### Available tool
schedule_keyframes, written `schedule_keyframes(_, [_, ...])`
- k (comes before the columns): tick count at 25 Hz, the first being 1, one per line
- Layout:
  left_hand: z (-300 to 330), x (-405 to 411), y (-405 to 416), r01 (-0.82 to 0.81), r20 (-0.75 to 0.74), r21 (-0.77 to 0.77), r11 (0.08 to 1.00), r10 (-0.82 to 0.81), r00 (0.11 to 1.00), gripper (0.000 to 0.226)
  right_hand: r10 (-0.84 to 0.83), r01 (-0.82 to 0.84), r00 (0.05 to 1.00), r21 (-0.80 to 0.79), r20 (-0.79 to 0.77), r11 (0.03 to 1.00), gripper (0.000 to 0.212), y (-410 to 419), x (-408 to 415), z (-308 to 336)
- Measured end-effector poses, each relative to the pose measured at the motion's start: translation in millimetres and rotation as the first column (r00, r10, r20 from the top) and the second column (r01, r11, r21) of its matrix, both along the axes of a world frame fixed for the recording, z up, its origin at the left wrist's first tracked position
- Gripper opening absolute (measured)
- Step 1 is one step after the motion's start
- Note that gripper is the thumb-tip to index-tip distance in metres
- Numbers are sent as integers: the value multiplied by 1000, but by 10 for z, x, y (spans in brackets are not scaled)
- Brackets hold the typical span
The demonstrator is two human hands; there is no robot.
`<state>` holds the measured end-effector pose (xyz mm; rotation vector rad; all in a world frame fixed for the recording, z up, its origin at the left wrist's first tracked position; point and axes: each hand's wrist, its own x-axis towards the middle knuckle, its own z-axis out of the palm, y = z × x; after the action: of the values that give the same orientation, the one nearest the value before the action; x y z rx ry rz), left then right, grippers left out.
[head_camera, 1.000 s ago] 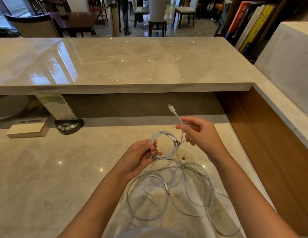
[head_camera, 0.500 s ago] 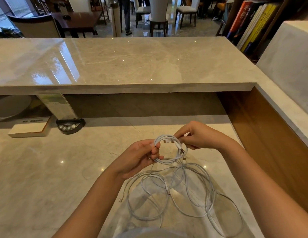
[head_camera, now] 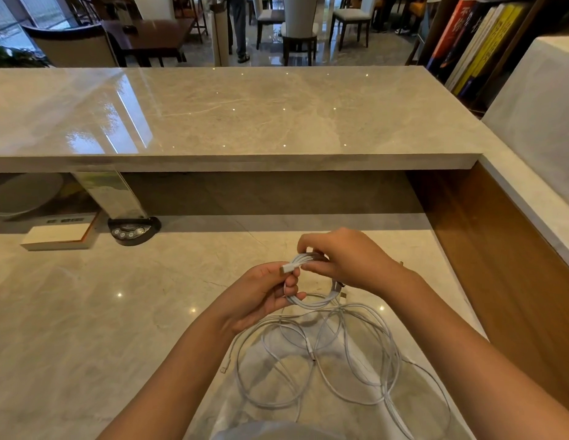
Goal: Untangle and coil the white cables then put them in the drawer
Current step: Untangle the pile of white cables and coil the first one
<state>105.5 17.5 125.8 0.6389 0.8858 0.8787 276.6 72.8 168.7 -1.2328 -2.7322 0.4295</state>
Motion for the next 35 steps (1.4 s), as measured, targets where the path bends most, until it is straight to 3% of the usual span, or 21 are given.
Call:
schedule_keyframes(2, [9,-6,-1,3,0,-17,1000,-3,1000,20,106,-114,993,156,54,981,23,17,2,-13])
schedule_keyframes(5, [24,6,-20,20,-9,-21,1000,-20,1000,22,160,-157,987,192,-3,969,27,20,26,-11])
schedule_keyframes(7, [56,32,-33,68,-75,-3,998,-68,995,21,87,-85,996,49,-34,995,27,47,-8,-8])
schedule_keyframes(9, [77,59,-36,115,-141,-4,993,-114,983,22,-31,-1,991,-232,-134,973,27,95,-31,-28])
schedule_keyframes(11, [65,63,-27,100,-113,-41,994,-104,988,24,-160,50,959,-416,-233,908,28,113,-1,-69])
schedule_keyframes(13, [21,46,-18,49,-35,-102,994,-53,998,25,-217,68,942,-489,-255,869,21,80,59,-116])
schedule_keyframes(15, [-26,26,-22,26,-12,-143,989,-28,1000,25,-189,67,961,-491,-202,869,16,37,118,-150])
schedule_keyframes(18, [-54,54,-16,7,-25,-157,988,-11,1000,24,-181,116,973,-369,-146,922,12,-15,130,-218])
schedule_keyframes(24, [-128,134,-81,-237,39,-116,965,243,969,22,-318,256,931,-302,-178,918,17,-85,166,-374])
schedule_keyframes(27, [-223,143,-124,-303,-84,-33,952,299,950,22,-391,285,889,-379,-240,881,18,-119,194,-436])
schedule_keyframes(29, [-249,117,-107,-236,-273,52,970,241,931,24,-422,288,873,-438,-245,851,18,-153,219,-510])
schedule_keyframes(31, [-252,105,-95,-147,-480,168,975,211,851,25,-480,307,840,-508,-252,805,19,-204,233,-592])
schedule_keyframes(35, [-262,209,-189,-111,-621,328,938,303,723,34,-677,381,651,-624,-343,682,15,-276,209,-664])
